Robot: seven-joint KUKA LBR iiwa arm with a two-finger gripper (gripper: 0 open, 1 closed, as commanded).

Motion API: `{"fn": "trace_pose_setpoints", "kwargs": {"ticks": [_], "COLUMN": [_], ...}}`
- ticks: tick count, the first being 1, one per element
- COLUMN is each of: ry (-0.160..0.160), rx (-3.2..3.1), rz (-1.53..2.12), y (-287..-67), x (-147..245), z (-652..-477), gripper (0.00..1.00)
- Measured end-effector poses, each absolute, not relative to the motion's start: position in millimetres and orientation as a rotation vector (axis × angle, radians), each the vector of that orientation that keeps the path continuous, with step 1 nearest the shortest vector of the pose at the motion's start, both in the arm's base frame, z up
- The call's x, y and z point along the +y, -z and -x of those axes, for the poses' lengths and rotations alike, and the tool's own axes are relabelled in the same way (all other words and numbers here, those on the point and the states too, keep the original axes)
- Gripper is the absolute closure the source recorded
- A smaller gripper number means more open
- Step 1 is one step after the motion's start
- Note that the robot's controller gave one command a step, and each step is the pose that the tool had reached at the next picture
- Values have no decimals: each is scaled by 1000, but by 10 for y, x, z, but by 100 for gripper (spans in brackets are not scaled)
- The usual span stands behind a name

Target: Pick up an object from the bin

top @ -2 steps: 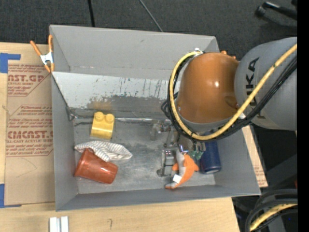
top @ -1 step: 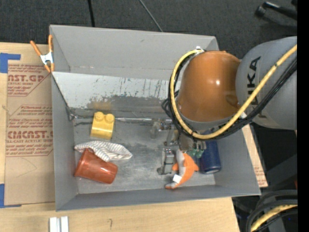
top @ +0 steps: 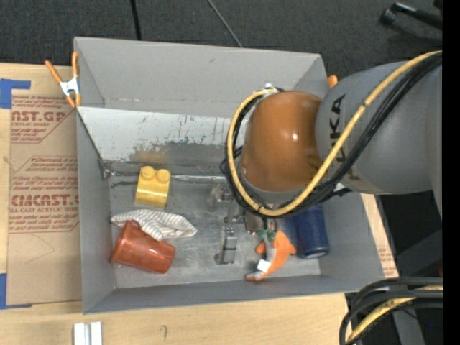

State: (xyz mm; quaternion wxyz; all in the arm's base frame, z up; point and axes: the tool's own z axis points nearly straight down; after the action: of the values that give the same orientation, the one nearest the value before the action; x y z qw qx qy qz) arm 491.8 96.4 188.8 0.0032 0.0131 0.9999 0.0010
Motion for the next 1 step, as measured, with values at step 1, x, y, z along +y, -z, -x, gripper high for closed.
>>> {"fn": "trace_pose_setpoints", "kwargs": {"ticks": [1], "ry": [-1], "rx": [3131], "rz": [-268], "y": [-1575], "x": [1281], "z": [-4956], "gripper": [0]}}
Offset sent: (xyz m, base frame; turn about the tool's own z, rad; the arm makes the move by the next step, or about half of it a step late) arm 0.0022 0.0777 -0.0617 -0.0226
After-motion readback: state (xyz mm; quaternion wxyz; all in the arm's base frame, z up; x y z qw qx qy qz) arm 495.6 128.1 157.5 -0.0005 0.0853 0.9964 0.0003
